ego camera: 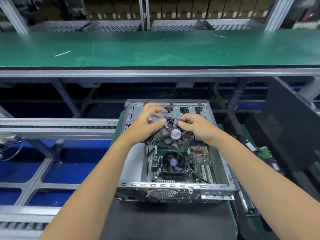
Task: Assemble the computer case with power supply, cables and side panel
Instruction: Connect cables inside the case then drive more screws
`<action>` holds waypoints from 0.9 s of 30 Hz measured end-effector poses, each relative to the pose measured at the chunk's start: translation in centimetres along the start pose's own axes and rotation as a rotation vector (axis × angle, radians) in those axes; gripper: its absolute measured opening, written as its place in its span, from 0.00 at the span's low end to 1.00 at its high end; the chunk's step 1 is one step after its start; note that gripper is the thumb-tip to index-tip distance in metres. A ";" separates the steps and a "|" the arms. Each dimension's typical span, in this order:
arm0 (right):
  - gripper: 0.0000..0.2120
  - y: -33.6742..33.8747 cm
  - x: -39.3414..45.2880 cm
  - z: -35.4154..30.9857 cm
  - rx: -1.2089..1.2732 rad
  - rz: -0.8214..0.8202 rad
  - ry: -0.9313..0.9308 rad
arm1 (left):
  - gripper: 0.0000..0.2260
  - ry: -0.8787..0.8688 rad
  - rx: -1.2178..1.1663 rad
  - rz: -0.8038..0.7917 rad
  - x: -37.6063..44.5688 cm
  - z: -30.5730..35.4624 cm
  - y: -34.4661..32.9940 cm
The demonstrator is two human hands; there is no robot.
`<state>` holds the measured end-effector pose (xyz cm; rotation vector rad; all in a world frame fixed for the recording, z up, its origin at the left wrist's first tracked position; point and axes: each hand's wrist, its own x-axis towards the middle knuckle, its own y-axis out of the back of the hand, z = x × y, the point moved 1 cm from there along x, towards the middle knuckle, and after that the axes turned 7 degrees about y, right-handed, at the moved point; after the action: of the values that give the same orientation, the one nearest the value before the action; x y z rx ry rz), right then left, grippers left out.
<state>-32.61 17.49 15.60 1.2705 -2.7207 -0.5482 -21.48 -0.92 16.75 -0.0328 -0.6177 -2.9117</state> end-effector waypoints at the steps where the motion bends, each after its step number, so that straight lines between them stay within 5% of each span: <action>1: 0.07 -0.6 -0.2 -0.3 -0.026 -0.035 0.011 | 0.09 0.037 0.022 -0.001 0.2 0.1 0.1; 7: 0.09 -3.3 -0.5 -0.1 -0.140 -0.163 -0.015 | 0.08 0.141 0.297 -0.224 0.5 -0.6 0.0; 17: 0.10 -5.7 -4.1 1.4 -0.071 -0.307 -0.129 | 0.05 0.274 0.432 -0.506 -1.6 -1.9 -0.8; 27: 0.06 -6.6 -6.8 1.8 -0.025 -0.289 -0.031 | 0.03 0.236 0.463 -0.516 -4.7 -0.9 -2.3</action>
<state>-23.80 19.24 12.06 1.6746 -2.5586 -0.6285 -17.25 1.49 14.70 0.6000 -1.4097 -3.0664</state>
